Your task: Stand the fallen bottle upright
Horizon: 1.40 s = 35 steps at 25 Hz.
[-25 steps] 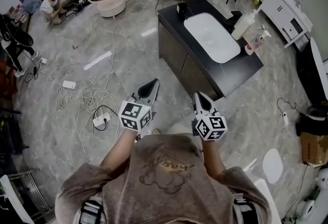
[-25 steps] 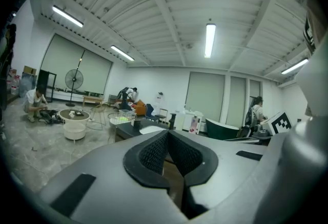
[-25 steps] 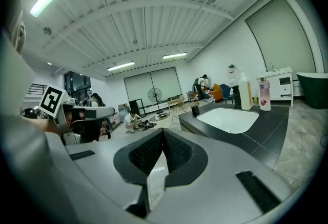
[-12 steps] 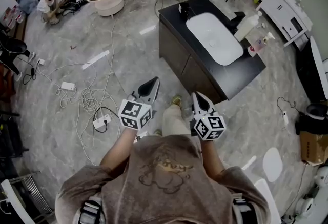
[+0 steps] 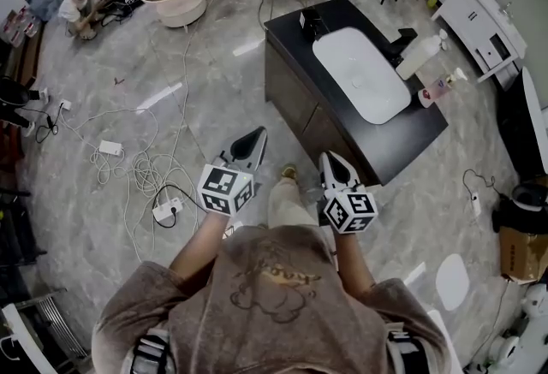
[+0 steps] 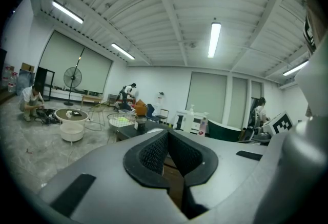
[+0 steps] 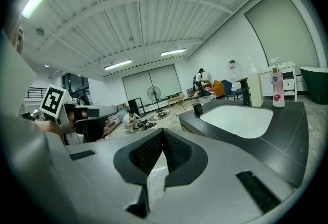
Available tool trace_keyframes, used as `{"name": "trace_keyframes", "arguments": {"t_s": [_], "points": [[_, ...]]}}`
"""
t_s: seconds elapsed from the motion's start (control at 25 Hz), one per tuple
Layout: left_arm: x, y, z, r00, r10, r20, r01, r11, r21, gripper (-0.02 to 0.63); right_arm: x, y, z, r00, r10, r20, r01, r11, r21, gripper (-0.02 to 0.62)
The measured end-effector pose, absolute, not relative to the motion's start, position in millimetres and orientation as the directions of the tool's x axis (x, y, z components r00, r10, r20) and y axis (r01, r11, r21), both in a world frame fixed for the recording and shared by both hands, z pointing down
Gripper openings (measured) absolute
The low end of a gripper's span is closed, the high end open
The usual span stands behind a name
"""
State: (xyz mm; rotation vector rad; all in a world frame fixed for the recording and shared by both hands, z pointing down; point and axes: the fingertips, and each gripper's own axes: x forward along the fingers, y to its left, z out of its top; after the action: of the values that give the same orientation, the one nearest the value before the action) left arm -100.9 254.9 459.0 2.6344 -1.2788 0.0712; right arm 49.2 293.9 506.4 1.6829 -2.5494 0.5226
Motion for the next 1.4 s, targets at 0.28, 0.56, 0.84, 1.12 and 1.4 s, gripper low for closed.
{"name": "trace_keyframes", "arguments": {"t_s": [0.28,0.56,0.84,1.12,1.4], "points": [[-85,198,454,0.622,-0.770,0.139,-0.781,-0.599,0.177,0.018,65,234,501,-0.414,-0.883,0.223,-0.899,0.357,-0.255,0.000],[-71,138,443,0.600,-0.786,0.146,-0.798,-0.577,0.174,0.018,81,171,491,-0.434,-0.873,0.223,-0.889,0.375,-0.263,0.000],[-56,82,439,0.584,-0.797,0.152,-0.810,-0.561,0.170,0.018,96,111,490,-0.455,-0.862,0.223,-0.878,0.393,-0.273,0.000],[-38,23,436,0.568,-0.811,0.140,-0.821,-0.545,0.172,0.018,114,55,487,-0.470,-0.854,0.224,-0.873,0.413,-0.259,0.000],[-27,-24,431,0.530,-0.838,0.132,-0.844,-0.506,0.177,0.018,131,8,483,-0.493,-0.839,0.228,-0.863,0.440,-0.249,0.000]]}}
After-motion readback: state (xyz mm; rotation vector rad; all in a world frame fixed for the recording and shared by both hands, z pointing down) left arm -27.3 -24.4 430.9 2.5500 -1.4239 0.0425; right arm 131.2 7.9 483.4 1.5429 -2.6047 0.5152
